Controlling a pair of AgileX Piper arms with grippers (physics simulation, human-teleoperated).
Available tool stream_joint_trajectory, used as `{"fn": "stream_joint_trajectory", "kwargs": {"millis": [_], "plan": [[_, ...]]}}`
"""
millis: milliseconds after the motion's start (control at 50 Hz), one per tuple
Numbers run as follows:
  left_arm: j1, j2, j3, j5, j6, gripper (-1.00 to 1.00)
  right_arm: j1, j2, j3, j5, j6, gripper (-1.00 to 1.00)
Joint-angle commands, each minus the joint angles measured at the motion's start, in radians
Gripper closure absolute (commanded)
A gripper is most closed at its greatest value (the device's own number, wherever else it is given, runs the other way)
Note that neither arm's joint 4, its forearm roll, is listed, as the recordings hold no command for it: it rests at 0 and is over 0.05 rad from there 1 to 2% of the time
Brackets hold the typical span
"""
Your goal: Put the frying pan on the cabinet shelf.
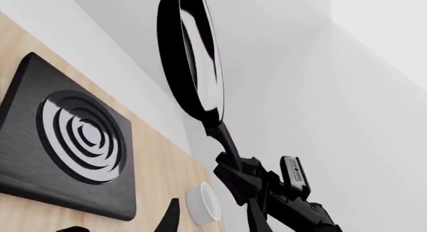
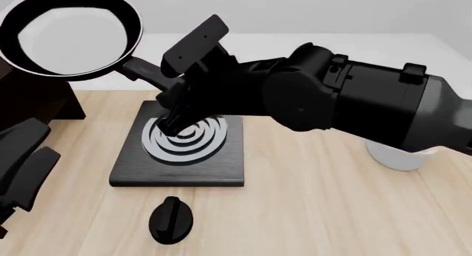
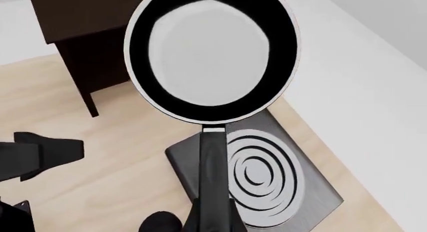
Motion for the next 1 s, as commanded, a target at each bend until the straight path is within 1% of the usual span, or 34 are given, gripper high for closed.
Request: {"fn": "stream_joint_trajectory", "kwargs": {"millis": [20, 320, 540, 680, 780, 880, 1000], "plan": [[0.004, 0.005, 0.003, -0.003, 0.0, -1.0, 0.03, 0.029, -0.07, -0.013, 0.002, 1.0], [-0.003, 0.003, 0.0, 0.0, 0.003, -1.0, 0.076, 0.083, -0.079, -0.04, -0.001, 1.0], [0.001, 0.004, -0.004, 0.003, -0.003, -1.0, 0.088, 0.1, -0.062, -0.07, 0.021, 1.0], [0.004, 0.008, 0.013, -0.013, -0.005, -1.0, 0.096, 0.106, -0.071, -0.072, 0.027, 1.0], [0.003, 0.007, 0.01, -0.01, -0.005, -1.0, 0.106, 0.107, -0.08, -0.067, 0.026, 1.0], [0.006, 0.006, -0.001, 0.001, -0.004, -1.0, 0.113, 0.106, -0.067, -0.077, 0.02, 1.0], [0.012, 0.007, 0.01, -0.009, -0.005, -1.0, 0.112, 0.091, -0.047, -0.085, 0.009, 1.0]]}}
